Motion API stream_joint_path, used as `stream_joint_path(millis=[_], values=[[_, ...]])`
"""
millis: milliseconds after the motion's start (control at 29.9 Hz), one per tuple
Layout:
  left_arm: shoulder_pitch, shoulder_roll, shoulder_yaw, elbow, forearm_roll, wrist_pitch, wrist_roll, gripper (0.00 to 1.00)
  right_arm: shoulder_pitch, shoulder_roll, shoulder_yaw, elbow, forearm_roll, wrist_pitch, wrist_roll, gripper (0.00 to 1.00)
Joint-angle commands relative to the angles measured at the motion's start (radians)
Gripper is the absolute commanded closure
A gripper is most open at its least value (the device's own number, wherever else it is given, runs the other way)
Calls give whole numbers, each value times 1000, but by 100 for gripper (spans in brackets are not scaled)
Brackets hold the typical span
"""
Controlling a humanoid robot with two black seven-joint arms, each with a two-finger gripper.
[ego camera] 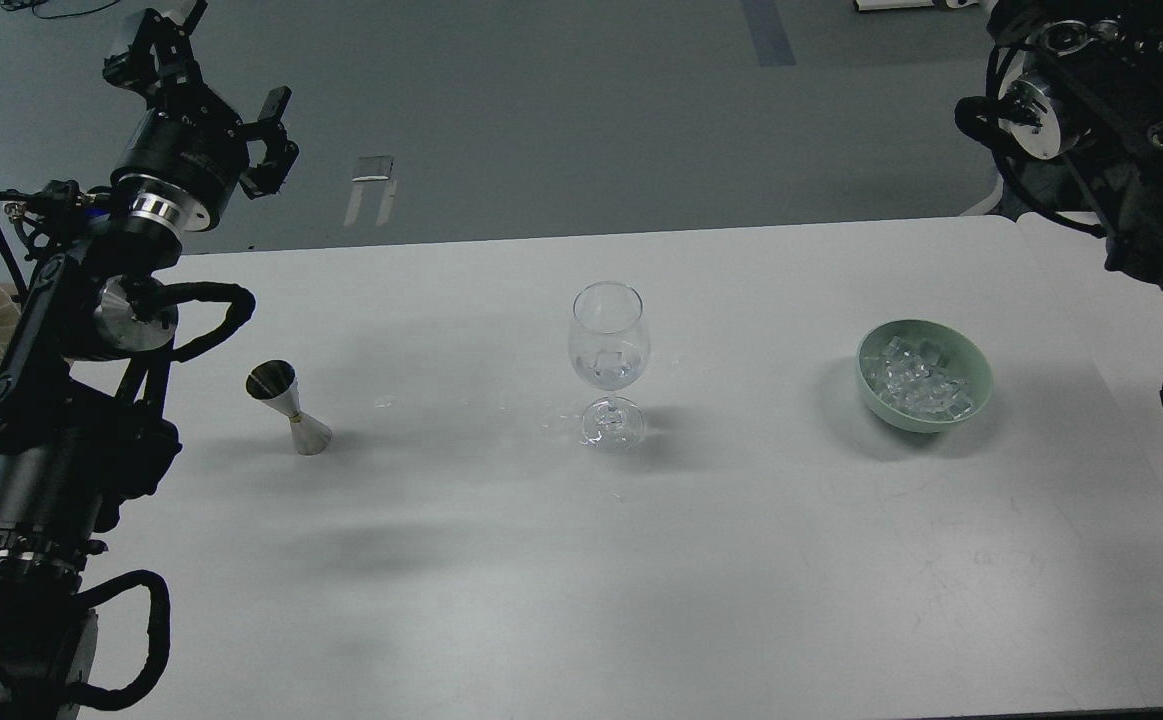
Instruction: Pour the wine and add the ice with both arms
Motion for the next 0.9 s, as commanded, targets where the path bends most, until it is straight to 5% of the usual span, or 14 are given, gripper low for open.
stream_joint_path(millis=[0,100,401,869], values=[[-81,-18,90,103,1,3,-12,2,-21,72,104,-63,91,23,-1,1],[-139,-49,143,177,-1,3,-18,2,-47,113,176,-103,176,71,-4,1],[-195,-146,151,260,-38,-51,-139,2,-124,161,276,-150,290,209,3,0],[-193,-147,156,289,-65,-60,-148,2,-146,165,302,-164,304,295,25,0]])
